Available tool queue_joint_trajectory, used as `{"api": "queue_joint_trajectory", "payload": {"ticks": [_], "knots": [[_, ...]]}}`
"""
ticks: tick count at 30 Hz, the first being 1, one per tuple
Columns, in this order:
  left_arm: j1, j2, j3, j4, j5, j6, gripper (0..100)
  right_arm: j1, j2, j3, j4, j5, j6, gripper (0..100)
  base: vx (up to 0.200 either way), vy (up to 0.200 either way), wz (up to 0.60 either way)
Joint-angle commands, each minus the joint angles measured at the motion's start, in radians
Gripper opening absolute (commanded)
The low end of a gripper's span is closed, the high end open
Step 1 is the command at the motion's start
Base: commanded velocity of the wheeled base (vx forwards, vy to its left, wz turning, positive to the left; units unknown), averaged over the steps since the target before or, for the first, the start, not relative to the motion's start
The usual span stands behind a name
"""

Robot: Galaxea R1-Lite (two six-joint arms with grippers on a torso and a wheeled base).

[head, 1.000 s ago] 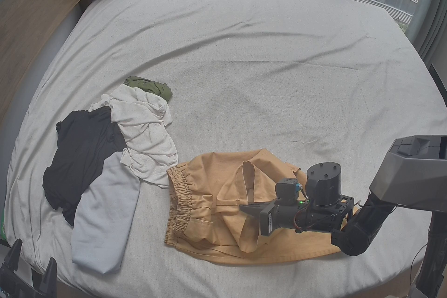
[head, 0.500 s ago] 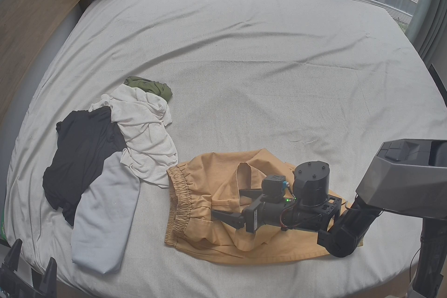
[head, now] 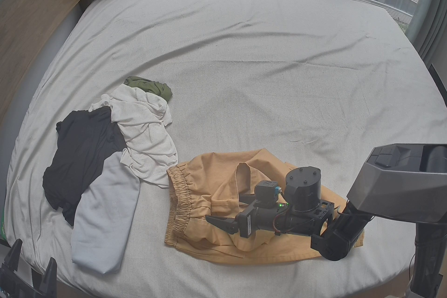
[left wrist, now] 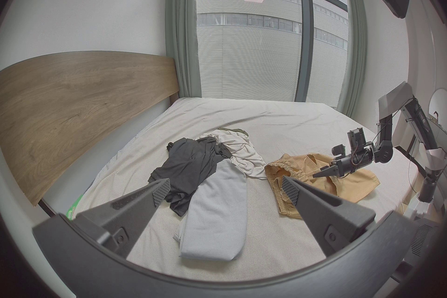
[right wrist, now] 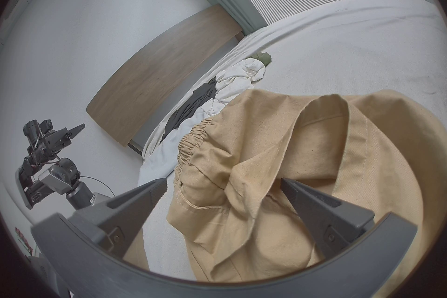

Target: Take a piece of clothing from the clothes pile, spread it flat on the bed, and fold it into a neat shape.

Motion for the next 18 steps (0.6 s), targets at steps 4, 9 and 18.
{"api": "queue_joint_trajectory", "payload": {"ticks": [4,9,18], "knots": [[0.0,-0.016,0.018,0.0,0.0,-0.001,100,-0.003,0.023,-0.025,-0.002,-0.001,-0.001,0,0.0,0.0,0.0],[0.002,-0.016,0.018,0.0,0.0,-0.001,100,-0.004,0.034,-0.029,0.0,-0.001,-0.001,0,0.0,0.0,0.0],[0.0,-0.016,0.018,0.0,0.0,0.001,100,-0.01,0.035,-0.016,-0.011,0.0,0.001,0,0.0,0.0,0.0]]}}
